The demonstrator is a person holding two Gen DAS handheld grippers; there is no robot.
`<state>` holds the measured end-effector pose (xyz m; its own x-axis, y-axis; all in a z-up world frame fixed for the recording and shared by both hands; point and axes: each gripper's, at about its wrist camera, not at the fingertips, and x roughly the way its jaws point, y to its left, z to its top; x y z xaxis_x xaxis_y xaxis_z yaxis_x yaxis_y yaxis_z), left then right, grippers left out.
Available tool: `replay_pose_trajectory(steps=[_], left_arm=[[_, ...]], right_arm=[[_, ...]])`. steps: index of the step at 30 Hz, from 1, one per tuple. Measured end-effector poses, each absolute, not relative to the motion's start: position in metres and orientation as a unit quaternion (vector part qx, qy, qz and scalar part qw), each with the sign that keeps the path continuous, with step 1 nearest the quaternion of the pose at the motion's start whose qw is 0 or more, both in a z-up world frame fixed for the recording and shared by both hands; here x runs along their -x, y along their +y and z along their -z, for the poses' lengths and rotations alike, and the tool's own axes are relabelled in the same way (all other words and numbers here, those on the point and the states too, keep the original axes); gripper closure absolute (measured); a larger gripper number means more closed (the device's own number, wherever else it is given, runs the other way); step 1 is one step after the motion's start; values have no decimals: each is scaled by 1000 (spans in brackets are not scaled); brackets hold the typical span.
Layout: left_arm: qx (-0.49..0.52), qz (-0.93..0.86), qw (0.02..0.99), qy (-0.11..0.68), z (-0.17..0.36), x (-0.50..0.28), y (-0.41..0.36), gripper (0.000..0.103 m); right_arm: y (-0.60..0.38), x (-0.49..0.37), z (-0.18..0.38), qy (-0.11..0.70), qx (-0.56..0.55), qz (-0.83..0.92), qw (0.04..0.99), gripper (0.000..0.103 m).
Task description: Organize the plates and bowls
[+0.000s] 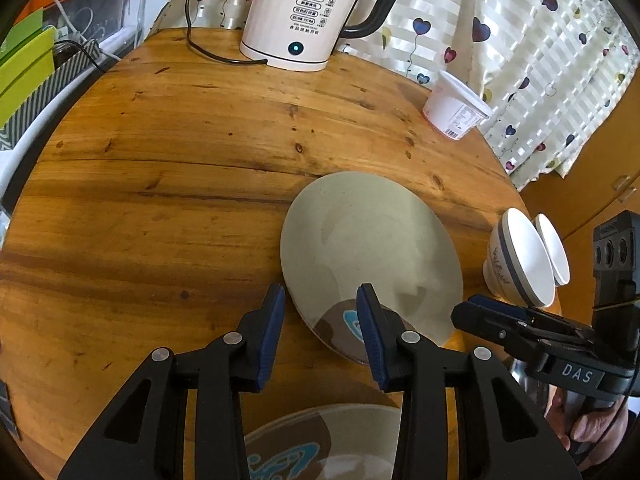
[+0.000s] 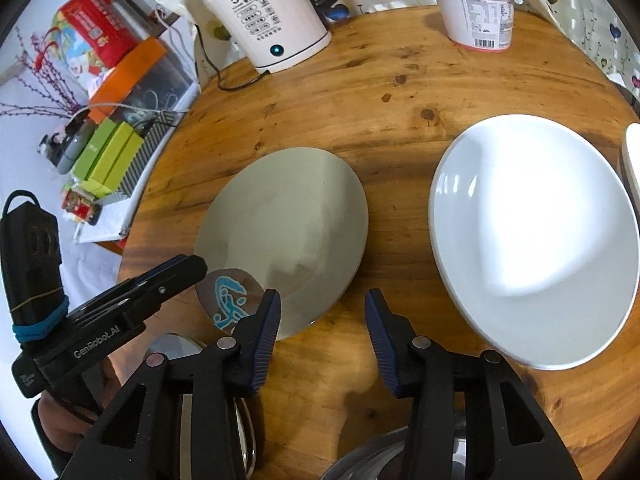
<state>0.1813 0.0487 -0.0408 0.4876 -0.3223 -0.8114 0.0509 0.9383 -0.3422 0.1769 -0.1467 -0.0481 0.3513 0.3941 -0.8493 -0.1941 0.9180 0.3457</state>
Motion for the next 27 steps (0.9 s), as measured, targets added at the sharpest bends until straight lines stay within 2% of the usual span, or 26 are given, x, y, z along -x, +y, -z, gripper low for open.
replay_pose_trajectory(steps=[12, 16, 21, 27], left_arm=[[133, 110, 851, 496, 46, -191, 47, 64], [129, 108, 853, 493, 47, -192, 47, 68], [128, 107, 856, 490, 47, -194, 48, 70], [129, 108, 857, 487, 46, -193, 49, 70]], right_arm=[[-143, -185, 53, 544, -89, -175, 816, 70], [-142, -186, 53, 544, -84, -172, 817, 72], [-142, -187, 53, 542, -81, -166, 820, 81], [-142, -187, 51, 539, -78, -164, 823, 81]])
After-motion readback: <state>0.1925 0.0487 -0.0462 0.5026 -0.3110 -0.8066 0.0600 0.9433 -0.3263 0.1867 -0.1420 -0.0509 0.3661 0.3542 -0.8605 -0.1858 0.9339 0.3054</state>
